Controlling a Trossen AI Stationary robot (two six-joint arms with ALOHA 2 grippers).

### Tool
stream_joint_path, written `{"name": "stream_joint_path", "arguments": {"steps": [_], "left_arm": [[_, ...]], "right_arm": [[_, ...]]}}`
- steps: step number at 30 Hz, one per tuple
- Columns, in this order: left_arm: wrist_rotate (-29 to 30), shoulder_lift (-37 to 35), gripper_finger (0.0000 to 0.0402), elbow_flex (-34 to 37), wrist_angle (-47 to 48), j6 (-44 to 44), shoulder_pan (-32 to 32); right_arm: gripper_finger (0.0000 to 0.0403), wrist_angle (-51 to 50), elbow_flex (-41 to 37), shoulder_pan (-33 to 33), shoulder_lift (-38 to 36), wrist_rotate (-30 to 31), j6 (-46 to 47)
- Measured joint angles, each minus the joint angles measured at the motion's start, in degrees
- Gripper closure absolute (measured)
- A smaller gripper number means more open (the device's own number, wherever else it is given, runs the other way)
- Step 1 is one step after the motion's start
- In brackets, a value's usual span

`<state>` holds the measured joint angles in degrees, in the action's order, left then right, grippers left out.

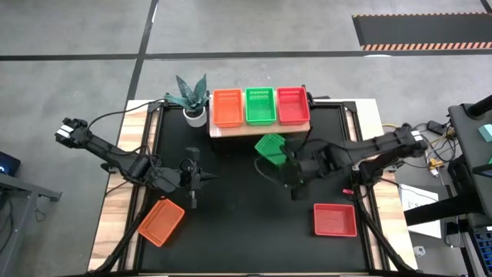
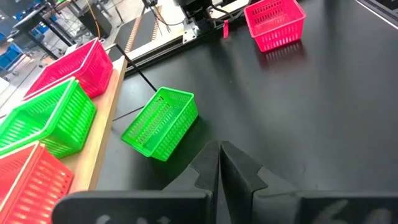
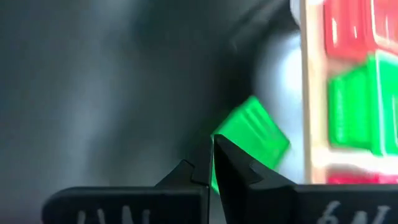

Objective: Stack baskets on shelf by color
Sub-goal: Stack the green bin on top of the green bins on the shelf

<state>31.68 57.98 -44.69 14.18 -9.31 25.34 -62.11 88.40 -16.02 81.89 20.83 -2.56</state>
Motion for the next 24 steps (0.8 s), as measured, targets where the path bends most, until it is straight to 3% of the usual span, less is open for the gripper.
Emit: {"name": "stream_joint_path", "arguments": {"steps": [6, 14, 24], "left_arm": [[0.00, 0.00, 0.0402, 0.00, -0.31, 0.25, 0.00], [0.04, 0.35, 0.0402, 0.00, -0.62, 1.52, 0.02], [0.03, 5.08, 0.0402, 0.00, -1.80, 3.44, 0.02]], "right_arm": [[0.0394, 19.50, -12.28, -3.78, -3.49, 0.23, -5.25], [0.0394, 42.91, -30.07, -3.73, -9.93, 1.46, -9.29], [0.0394, 65.38, -47.99, -3.86, -20.00, 2.28, -13.69]]}}
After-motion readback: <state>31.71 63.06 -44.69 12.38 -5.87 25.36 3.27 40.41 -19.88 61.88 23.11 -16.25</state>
